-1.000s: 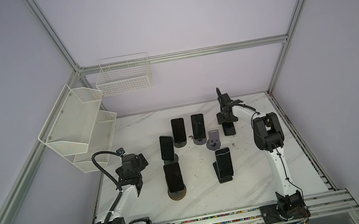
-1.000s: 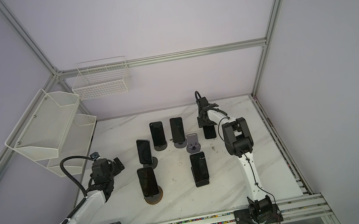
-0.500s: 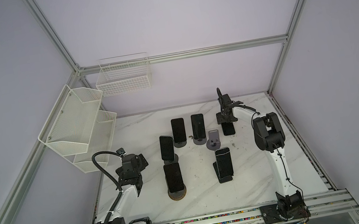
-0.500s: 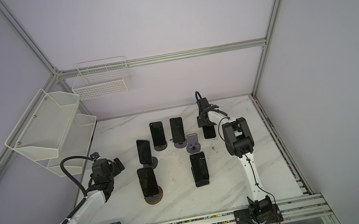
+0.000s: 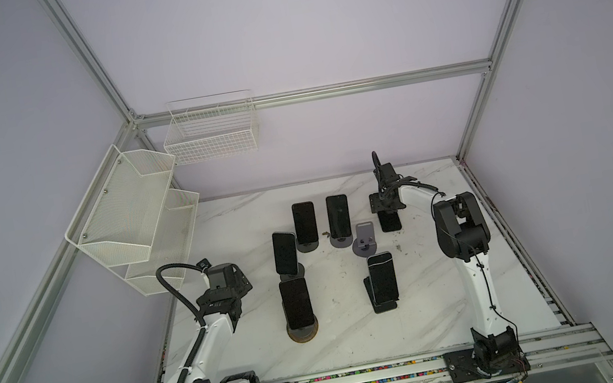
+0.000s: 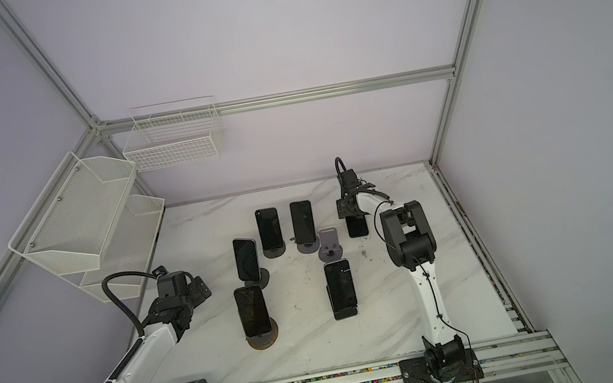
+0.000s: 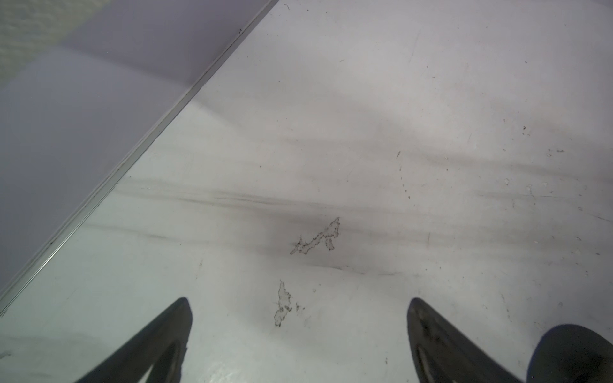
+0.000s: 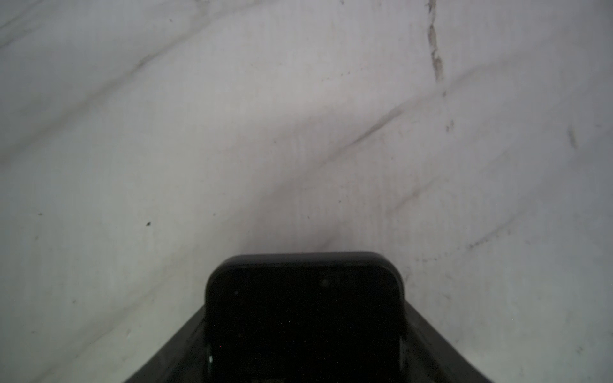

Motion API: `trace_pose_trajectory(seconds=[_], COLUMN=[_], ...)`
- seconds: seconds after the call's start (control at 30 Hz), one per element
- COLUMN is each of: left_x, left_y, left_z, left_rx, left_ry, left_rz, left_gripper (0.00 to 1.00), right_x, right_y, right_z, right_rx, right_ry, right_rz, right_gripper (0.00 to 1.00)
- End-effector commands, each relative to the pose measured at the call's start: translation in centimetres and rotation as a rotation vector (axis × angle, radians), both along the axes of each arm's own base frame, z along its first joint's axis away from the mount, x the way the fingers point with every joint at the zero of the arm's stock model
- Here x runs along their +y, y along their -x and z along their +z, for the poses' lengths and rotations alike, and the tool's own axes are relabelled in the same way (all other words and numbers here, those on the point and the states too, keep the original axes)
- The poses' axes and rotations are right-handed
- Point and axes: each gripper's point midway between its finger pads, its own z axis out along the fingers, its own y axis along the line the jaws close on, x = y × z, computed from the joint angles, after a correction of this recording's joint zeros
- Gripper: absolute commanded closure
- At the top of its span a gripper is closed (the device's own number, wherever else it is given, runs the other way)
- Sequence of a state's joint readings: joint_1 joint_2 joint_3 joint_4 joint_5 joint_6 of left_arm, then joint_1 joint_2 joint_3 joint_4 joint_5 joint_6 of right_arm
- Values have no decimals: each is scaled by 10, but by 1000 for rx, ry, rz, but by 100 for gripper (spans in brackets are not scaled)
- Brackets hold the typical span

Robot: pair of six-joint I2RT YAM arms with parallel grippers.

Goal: Remove the phone from the phone stand

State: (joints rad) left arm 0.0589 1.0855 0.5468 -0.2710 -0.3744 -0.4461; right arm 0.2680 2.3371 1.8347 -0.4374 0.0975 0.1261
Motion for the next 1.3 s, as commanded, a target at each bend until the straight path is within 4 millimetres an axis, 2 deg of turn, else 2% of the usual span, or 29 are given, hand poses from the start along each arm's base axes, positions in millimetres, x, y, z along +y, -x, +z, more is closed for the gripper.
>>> trace_pose_trajectory(seconds=[0.0, 0.1, 0.27, 0.43, 0.5, 0.67, 0.8, 0.9, 1.0, 1.07, 1.17, 1.2, 1.27], left_x=[-1, -12, -35, -46, -56, -86, -103, -111, -116, -118, -126, -128, -130], left_y=[-9, -7, -4, 19, 26, 39, 47, 50, 50, 48, 43, 41, 38], left_z=[50, 67, 100, 122, 131, 145, 152, 156, 160, 164, 177, 182, 192], left_rx=[-107, -142, -189, -174, -178, -186, -181, -173, -176, -177, -209, -224, -249], left_ry=[52, 107, 186, 227, 261, 370, 437, 454, 464, 467, 480, 483, 479], left_rz=[34, -7, -120, -162, -204, -331, -404, -453, -483, -498, -550, -566, -584], left_gripper=[0, 0, 1, 0, 0, 0, 0, 1, 0, 1, 0, 0, 0], right_x=[-16, -16, -16, -13, -11, -14, -24, -29, -35, -39, -42, -45, -49], right_y=[43, 42, 40, 37, 37, 48, 70, 89, 109, 121, 135, 140, 150], right_z=[-48, -43, -22, 10, 32, 108, 160, 187, 203, 208, 206, 206, 203], right_rx=[183, 166, 131, 63, 21, -138, -261, -343, -413, -440, -481, -507, -550], right_ry=[88, 81, 79, 33, 8, -61, -100, -162, -197, -216, -248, -264, -302], right_rz=[-4, -10, -16, -27, -35, -58, -100, -130, -145, -158, -165, -183, -216], right_gripper=[20, 20, 17, 17, 17, 16, 16, 16, 15, 12, 8, 3, 3])
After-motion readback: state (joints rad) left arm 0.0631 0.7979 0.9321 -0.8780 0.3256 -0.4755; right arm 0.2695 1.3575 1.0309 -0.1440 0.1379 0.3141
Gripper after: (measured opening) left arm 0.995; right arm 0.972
